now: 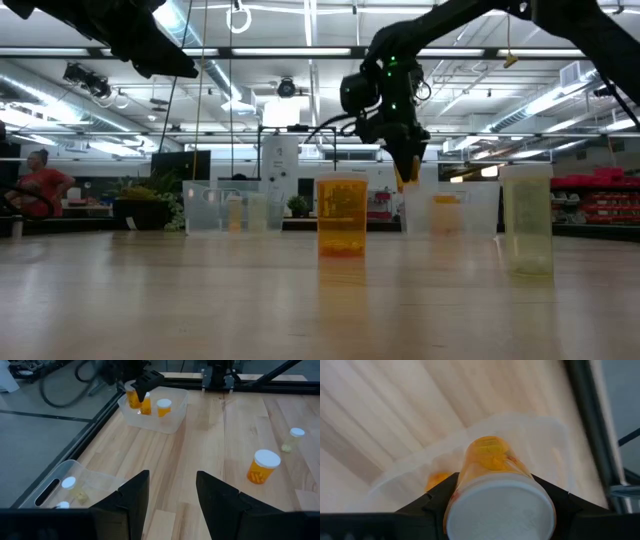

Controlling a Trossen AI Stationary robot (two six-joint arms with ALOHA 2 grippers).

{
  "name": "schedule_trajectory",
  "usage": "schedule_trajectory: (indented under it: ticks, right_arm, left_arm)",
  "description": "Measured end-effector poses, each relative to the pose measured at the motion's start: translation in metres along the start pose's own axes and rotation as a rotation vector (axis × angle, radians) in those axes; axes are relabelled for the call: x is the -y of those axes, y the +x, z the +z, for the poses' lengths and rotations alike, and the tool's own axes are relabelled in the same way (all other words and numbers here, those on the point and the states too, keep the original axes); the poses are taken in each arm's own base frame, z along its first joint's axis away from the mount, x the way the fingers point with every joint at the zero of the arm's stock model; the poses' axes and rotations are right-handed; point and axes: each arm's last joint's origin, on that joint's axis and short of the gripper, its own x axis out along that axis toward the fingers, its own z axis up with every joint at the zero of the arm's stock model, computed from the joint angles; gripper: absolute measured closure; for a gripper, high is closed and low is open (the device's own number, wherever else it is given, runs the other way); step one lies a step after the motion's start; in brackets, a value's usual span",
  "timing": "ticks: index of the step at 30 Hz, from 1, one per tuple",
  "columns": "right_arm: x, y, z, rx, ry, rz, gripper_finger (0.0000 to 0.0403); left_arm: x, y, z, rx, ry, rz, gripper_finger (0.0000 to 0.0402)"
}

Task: Pick and place medicine bottles into bin by pill shape (circle, oval)
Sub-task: Put the large orange pill bottle into the right transparent bin

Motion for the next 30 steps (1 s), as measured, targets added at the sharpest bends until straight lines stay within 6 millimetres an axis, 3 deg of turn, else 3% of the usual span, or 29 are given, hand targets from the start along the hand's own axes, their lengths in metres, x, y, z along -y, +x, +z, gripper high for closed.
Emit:
schedule_trajectory:
  ticks: [12,24,30]
  right_arm:
    - [0.002,0.022,-0.004,-0.084,-0.037,0.0,0.0187]
    - [0.019,0.05,-0.003,-0.051,-0.022,0.017,0.0187]
    - [0.016,0.064,-0.004,-0.037,-0.039,0.046,0.0187]
  left_arm:
    - [0.0,0.0,0.0,-0.002,0.0,0.0,0.023]
    - [0.0,0.0,0.0,-0.001,0.001,0.0,0.023]
    - [0.0,0.0,0.0,-0.001,0.0,0.0,0.023]
